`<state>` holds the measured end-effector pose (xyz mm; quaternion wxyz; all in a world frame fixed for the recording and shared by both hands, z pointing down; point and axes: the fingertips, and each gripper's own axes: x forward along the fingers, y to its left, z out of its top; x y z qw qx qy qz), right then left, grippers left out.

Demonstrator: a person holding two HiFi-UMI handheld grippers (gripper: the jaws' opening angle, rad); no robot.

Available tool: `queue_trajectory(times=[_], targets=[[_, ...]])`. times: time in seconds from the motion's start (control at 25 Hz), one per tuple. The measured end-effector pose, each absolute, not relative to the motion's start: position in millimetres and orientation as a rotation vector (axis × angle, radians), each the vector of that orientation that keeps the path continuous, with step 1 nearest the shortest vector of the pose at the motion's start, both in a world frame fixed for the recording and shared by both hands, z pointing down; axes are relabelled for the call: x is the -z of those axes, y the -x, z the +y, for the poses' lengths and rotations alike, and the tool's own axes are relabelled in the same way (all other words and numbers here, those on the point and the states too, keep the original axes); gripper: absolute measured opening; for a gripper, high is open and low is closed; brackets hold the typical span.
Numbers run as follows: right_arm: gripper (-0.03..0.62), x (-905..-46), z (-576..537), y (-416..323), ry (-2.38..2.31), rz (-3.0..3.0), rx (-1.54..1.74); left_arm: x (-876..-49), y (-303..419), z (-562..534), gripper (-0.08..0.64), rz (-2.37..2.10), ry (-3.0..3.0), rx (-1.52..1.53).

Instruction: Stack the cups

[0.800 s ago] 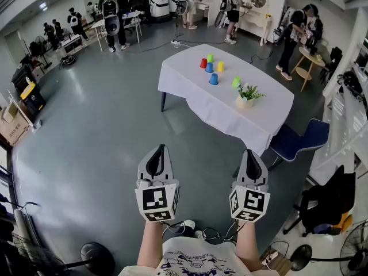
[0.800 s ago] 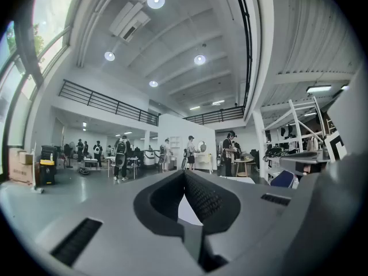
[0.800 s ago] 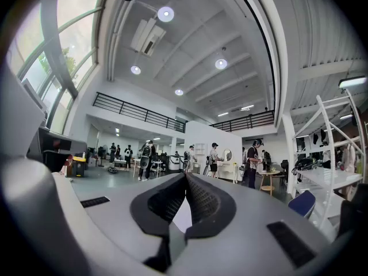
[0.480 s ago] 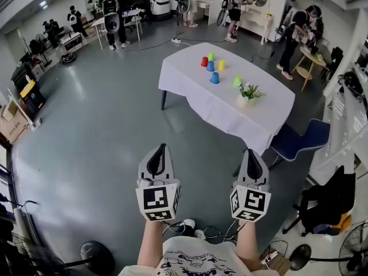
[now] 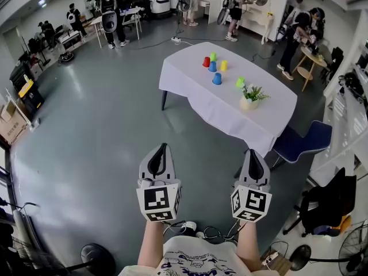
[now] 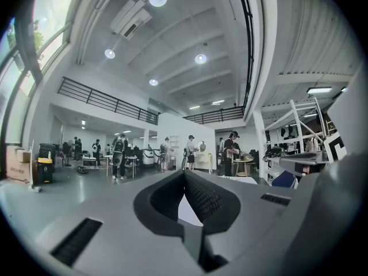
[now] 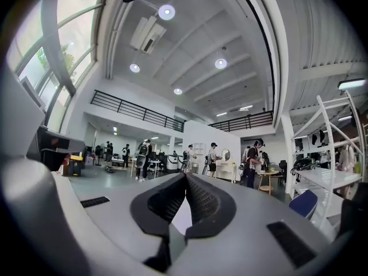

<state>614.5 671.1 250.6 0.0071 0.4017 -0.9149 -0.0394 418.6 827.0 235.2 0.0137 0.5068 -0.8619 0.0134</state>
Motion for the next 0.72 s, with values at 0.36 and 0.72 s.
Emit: queue_trajectory(times=[0.36, 0.72], targets=[[0.174, -256.4, 655.0, -579.8, -1.259, -2.889, 0.097, -234.2, -382.8, 806.1, 0.149, -2.655, -1.655, 0.052], [0.227, -267.5, 612.8, -545.7, -1.228, -2.884, 0.066, -243.3, -346.9, 765.6, 0.262, -2.646, -1.643, 0.040]])
